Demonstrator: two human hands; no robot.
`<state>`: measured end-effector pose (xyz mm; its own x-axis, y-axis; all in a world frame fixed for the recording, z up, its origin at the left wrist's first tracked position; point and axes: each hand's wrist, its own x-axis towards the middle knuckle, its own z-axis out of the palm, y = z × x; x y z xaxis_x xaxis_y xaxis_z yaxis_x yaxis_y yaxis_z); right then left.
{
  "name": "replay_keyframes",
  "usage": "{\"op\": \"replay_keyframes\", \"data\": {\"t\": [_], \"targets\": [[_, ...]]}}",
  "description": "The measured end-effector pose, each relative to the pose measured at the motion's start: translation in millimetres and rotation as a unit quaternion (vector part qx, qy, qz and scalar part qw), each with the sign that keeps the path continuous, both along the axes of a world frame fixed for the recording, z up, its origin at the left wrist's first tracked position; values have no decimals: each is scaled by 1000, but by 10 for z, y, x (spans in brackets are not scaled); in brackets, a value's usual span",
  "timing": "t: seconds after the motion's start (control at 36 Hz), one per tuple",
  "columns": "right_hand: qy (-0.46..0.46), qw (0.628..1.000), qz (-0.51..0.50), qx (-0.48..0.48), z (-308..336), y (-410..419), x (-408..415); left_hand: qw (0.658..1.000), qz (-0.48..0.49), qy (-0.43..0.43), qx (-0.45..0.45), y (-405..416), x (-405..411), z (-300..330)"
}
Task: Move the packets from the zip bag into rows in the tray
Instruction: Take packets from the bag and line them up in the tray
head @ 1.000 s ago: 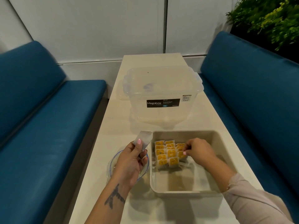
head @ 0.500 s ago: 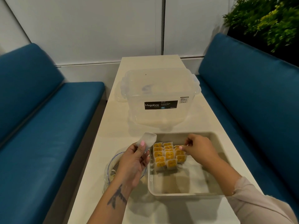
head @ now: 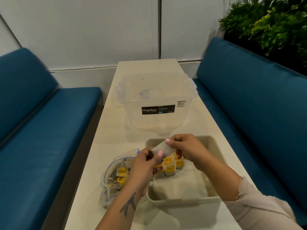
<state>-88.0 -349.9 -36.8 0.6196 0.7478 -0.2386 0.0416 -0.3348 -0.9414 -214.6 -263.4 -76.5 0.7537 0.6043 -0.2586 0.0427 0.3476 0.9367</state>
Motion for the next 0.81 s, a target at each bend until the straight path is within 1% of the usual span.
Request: {"op": "replay_keyframes", "data": {"t": [0.08, 0.28, 0.33, 0.39, 0.47, 0.56, 0.72, 0.81], "targets": [[27, 1000, -13, 8, 9, -68, 58, 1000, -17, 15, 19, -15, 32, -14], [-11, 1000, -21, -10, 81, -272, 247, 999, 1, 5, 31, -100, 229, 41], [-13, 999, -30, -3, 113, -328, 317, 998, -8, 12, 61, -116, 276, 57], [-37, 998, -47, -8, 152, -374, 400, 993, -4, 21, 113, -112, 299, 62], [-120, 989, -64, -53, 157, -439, 537, 984, 20, 21, 173, -79, 289, 40], [-160, 980, -65, -100, 56, -483, 644, 979, 39, 24, 200, -64, 242, 1], [-245, 943, -26, -224, -264, -449, 681, 980, 56, 33, 186, -73, 158, -67], [-280, 927, -12, -249, -414, -406, 676, 981, 56, 35, 180, -82, 137, -74]]}}
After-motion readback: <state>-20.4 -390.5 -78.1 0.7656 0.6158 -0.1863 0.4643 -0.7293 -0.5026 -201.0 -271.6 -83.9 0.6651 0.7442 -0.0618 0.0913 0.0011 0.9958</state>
